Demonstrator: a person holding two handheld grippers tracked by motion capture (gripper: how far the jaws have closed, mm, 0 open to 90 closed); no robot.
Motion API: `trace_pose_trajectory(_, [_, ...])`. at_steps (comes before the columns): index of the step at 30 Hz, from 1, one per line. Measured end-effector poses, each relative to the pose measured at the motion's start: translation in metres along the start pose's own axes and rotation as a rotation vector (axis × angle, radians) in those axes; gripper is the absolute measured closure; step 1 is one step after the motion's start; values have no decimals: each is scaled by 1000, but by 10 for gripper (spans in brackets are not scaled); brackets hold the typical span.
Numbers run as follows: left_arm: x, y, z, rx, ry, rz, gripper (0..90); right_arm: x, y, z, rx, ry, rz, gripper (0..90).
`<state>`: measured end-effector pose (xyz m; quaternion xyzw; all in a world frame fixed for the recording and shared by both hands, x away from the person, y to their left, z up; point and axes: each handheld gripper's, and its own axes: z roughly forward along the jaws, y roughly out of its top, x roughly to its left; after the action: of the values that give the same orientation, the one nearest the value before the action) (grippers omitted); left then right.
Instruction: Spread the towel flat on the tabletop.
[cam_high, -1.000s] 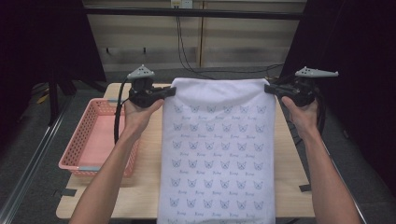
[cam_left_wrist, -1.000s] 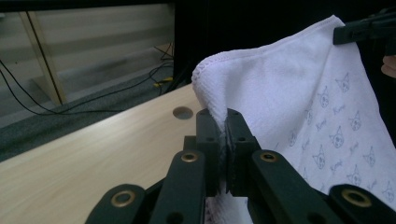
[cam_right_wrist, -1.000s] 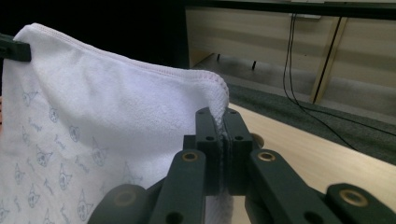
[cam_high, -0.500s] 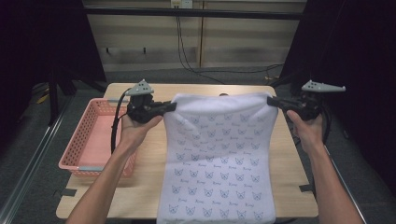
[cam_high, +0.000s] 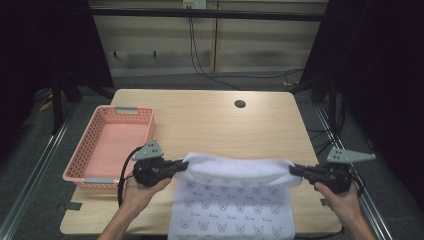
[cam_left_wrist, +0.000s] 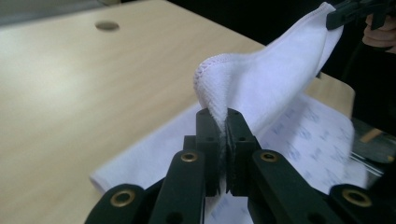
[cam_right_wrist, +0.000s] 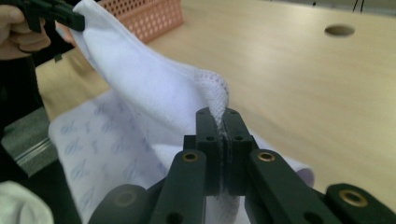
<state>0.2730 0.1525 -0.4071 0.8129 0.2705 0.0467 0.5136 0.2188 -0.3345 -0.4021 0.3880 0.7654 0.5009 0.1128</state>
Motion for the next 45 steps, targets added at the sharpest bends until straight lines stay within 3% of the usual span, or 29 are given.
trace_pose_trajectory(3, [-8,-21,-4,42,-16,0,863,11,-19,-4,37,21,16,875])
trace_pose_trajectory(6, [-12,-42,-1,110,-31,-12,863,21,-45,1,112,48,35,875])
trace_pose_trajectory(10, [-11,-66,12,207,-62,-59,863,24,-69,17,224,63,64,875])
trace_pose_trajectory(13, [-5,-84,19,269,-81,-103,859,23,-78,25,273,56,90,875])
trace_pose_trajectory(21, [-8,-87,27,314,-48,-91,856,20,-84,41,376,37,96,876])
trace_pose_trajectory(24, [-8,-87,30,322,-35,-116,853,20,-83,45,392,24,96,876])
trace_pose_trajectory(27, [-5,-85,33,322,-29,-121,858,19,-83,46,390,1,98,878])
trace_pose_trajectory(30, [-1,-82,39,312,3,-121,860,15,-81,49,376,-29,95,880])
trace_pose_trajectory(31, [-1,-80,40,308,32,-109,860,12,-80,51,371,-31,90,879])
trace_pose_trajectory(33, [2,-78,44,304,38,-110,859,7,-78,54,355,-44,82,879])
trace_pose_trajectory(36, [12,-73,51,292,43,-141,860,-1,-75,59,344,-53,93,879])
trace_pose_trajectory(44, [39,-58,71,277,87,-180,862,-28,-61,76,317,-92,108,880])
trace_pose_trajectory(45, [45,-54,77,266,108,-189,862,-37,-56,83,311,-110,110,880])
